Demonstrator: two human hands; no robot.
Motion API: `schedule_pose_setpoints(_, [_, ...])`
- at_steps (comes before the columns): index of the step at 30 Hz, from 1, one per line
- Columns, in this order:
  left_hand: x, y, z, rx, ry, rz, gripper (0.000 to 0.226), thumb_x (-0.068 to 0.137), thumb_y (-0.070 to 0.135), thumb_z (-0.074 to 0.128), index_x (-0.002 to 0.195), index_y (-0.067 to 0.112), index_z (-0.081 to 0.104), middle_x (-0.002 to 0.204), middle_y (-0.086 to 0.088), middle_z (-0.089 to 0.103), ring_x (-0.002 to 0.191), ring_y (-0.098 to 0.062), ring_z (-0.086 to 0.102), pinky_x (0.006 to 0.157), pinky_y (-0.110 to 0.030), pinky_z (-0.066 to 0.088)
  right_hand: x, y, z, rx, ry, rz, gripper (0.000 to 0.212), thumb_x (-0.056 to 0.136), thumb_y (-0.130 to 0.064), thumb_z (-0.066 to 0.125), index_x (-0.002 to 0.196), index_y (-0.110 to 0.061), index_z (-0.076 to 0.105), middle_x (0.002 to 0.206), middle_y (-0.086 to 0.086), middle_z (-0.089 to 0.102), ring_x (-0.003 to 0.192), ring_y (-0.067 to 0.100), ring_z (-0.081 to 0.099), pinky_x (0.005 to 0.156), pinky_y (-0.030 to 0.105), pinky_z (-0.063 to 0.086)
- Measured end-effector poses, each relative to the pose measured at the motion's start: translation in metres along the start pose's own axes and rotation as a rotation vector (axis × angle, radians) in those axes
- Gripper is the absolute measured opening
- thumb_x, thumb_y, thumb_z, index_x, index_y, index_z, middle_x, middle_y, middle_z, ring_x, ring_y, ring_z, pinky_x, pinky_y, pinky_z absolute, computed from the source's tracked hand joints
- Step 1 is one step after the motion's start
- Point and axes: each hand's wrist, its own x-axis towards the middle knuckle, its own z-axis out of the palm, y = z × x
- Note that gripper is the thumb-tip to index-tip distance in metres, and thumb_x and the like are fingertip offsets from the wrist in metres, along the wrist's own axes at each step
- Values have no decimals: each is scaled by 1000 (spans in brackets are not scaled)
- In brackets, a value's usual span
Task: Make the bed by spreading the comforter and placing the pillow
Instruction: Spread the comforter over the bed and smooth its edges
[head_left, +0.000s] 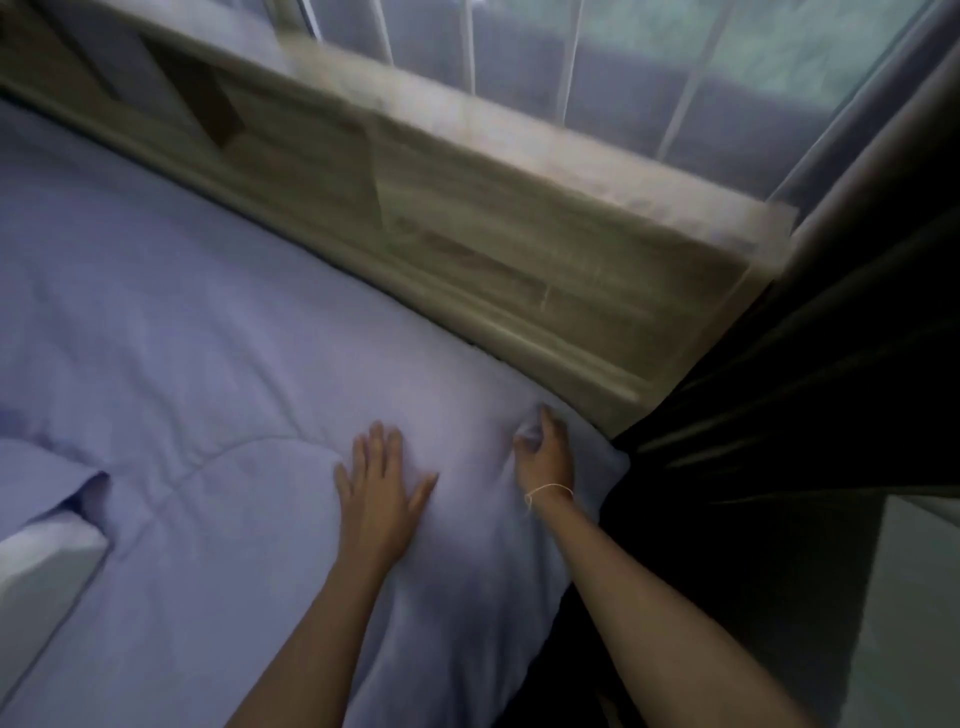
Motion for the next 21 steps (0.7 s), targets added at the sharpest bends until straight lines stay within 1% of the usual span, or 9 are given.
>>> schedule_pose_setpoints(3, [5, 6, 24, 90, 81, -4, 70, 91, 56, 24, 143, 10, 34, 151, -14, 32, 139, -35, 29, 107, -61, 20, 6, 17, 13, 8, 107, -130, 43, 87, -14, 61, 131, -13, 56, 126, 15, 58, 116, 29, 55, 100, 31, 42])
schedule_pose_setpoints(6, [5, 10, 37, 123, 288, 71, 47, 101, 37, 28, 134, 11, 48, 142, -11, 47, 134, -35, 39, 108, -58, 25, 16, 33, 3, -26, 185, -290, 27, 86, -5, 61, 111, -11, 69, 97, 16, 62, 90, 26, 61, 82, 26, 44])
schedule_pose_setpoints(8, [10, 21, 42, 98, 343, 129, 44, 102, 33, 28, 132, 11, 51, 139, -7, 51, 133, -32, 41, 110, -55, 24, 32, 49, -10, -71, 209, -355, 22, 83, -1, 60, 101, -7, 73, 91, 16, 65, 83, 22, 60, 75, 20, 40])
schedule_pose_setpoints(10, [13, 39, 47, 93, 315, 212, 42, 102, 31, 28, 133, 13, 51, 140, -4, 51, 135, -29, 39, 112, -54, 23, 53, 76, -18, -44, 185, -275, 19, 83, -1, 59, 95, -4, 73, 93, 16, 70, 86, 25, 64, 77, 17, 42])
schedule_pose_setpoints(12, [15, 53, 48, 111, 281, 240, 40, 102, 30, 30, 134, 14, 50, 141, -3, 49, 135, -27, 38, 112, -53, 23, 67, 94, -24, 65, 89, -51, 18, 86, -4, 59, 98, -3, 73, 99, 16, 72, 95, 30, 66, 86, 29, 48])
schedule_pose_setpoints(14, [15, 56, 47, 145, 276, 223, 40, 102, 29, 33, 135, 13, 48, 143, -4, 47, 136, -27, 37, 112, -52, 24, 69, 98, -29, 44, 135, 70, 18, 88, -10, 59, 99, -6, 72, 103, 15, 72, 100, 32, 65, 84, 27, 46])
schedule_pose_setpoints(17, [12, 50, 42, 131, 258, 259, 48, 99, 36, 34, 139, 11, 43, 147, -8, 40, 139, -26, 31, 113, -52, 22, 43, 64, -31, -17, 354, -317, 26, 89, -21, 59, 107, -6, 69, 109, 15, 69, 102, 22, 63, 87, 17, 41])
schedule_pose_setpoints(19, [12, 43, 35, 111, 250, 287, 55, 97, 43, 30, 142, 13, 37, 151, -9, 34, 141, -25, 27, 114, -51, 18, 27, 33, -14, 41, 239, -633, 40, 92, -34, 54, 119, -6, 64, 122, 14, 64, 115, 21, 58, 101, 24, 41])
schedule_pose_setpoints(21, [15, 36, 31, 112, 260, 251, 58, 96, 46, 28, 145, 15, 31, 153, -11, 28, 143, -24, 22, 115, -51, 12, 31, 20, 11, 21, 62, -763, 49, 96, -42, 40, 128, -9, 56, 137, 13, 53, 130, 26, 47, 112, 38, 32])
